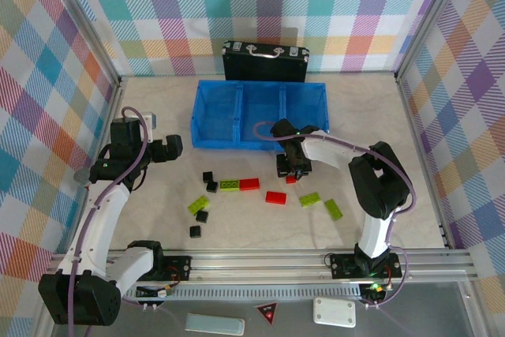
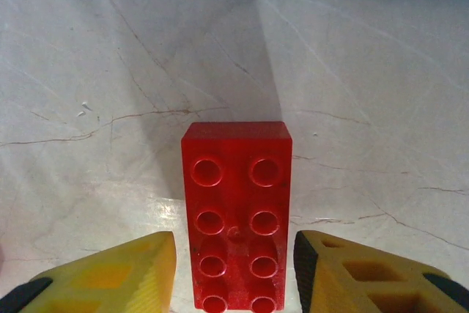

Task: Sort the legos into containers by color
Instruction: Pick up the lego from the center of the table.

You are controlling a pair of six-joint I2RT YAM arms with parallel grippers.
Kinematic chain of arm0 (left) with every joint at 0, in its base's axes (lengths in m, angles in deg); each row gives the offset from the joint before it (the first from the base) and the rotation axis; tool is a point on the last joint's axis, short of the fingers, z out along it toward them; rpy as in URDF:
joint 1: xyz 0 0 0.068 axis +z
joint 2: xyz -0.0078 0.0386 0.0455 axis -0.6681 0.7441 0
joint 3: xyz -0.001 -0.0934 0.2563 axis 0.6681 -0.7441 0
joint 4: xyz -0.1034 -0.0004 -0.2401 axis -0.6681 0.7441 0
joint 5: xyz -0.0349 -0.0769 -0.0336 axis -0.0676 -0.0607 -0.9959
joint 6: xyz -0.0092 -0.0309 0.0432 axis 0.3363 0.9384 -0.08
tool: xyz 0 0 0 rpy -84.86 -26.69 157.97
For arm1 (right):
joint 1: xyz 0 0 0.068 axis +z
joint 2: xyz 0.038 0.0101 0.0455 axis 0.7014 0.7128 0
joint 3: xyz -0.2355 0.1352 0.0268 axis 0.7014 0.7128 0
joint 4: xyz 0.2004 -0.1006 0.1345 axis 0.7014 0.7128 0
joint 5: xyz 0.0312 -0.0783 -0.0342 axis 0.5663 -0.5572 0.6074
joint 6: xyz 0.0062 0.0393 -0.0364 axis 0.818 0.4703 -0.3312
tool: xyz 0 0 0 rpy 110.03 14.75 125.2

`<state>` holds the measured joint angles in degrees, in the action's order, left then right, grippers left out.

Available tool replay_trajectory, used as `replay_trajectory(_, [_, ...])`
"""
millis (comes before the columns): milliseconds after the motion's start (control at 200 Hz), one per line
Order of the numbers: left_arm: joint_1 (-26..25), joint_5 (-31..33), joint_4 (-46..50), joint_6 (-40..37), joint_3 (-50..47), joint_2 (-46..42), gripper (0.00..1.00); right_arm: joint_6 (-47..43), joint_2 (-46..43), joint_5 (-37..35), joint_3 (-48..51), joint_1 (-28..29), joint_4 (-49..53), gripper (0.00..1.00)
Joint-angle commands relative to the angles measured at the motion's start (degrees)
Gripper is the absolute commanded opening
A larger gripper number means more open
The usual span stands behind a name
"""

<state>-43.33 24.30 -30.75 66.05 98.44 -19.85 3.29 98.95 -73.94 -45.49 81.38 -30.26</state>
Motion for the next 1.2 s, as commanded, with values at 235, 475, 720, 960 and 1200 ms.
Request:
replay_trajectory(235, [-0.3, -0.4, -0.3, -0.7, 0.1, 0.5, 1.0, 0.1, 1.7, -0.1, -1.1, 0.4, 0.9, 0.44])
replay_trajectory(475, [-0.4, 0.5, -0.3, -0.7, 0.2, 0.6, 1.0, 0.3, 1.5, 0.1, -1.0, 0.5, 0.8, 0.39])
replay_trajectory(720, [-0.3, 0.3, -0.4, -0.6, 0.0, 0.5, 1.0, 0.3, 0.4, 0.3, -1.1, 0.7, 1.2, 0.35])
replay_trajectory(960, [-0.4, 0.3, -0.5, -0.6, 0.0, 0.5, 1.0, 0.2, -2.5, 0.4, -1.3, 0.9, 3.3, 0.35])
replay_trajectory(1200, [-0.4, 1.2, -0.5, -0.9, 0.0, 0.5, 1.0, -1.0, -6.6, -0.8, -2.6, 0.9, 7.6, 0.35])
